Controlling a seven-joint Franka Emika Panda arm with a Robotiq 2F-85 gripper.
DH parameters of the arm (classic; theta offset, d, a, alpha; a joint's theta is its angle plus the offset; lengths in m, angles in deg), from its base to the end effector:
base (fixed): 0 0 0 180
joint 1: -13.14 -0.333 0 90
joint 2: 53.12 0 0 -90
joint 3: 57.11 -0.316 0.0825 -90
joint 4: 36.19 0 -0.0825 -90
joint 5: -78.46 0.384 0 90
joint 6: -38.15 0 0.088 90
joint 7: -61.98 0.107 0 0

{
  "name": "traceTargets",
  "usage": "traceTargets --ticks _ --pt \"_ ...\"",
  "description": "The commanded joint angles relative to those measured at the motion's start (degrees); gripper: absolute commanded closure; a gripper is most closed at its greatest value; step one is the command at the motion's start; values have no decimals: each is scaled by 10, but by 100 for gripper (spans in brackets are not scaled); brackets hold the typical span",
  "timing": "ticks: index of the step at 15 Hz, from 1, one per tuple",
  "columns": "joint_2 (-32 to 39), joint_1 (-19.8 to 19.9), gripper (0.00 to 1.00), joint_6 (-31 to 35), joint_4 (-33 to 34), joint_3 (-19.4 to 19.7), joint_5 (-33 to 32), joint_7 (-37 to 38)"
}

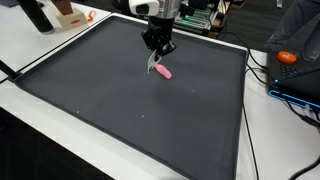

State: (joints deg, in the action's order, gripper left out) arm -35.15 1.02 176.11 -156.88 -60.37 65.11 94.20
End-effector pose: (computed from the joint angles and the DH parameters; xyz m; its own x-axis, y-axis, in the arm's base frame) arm 0.5582 0.1516 0.2666 0.9915 -0.1185 0.0536 -0.1245 -0.9841 0.1264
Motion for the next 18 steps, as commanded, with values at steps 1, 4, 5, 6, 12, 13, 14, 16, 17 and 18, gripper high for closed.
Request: traceTargets --ticks 1,4,5,6,12,13,14,16,17,18 --pt "-15 -5 99 62 -53 6 3 -13" --pt "-13 -17 99 74 -67 20 -19 8" --pt "-13 -23 99 74 -69 26 -29 20" --pt "-14 -23 99 78 -70 28 -32 22" --pt "-9 -28 99 84 -67 36 -45 27" --pt "-6 -26 99 88 -65 34 -38 21" --pt "-2 -24 99 92 -65 32 -33 16" --pt "5 -16 99 103 -69 24 -14 -2" --pt "7 -12 99 113 -76 20 -3 -15" --pt "8 -10 99 123 -83 19 3 -23"
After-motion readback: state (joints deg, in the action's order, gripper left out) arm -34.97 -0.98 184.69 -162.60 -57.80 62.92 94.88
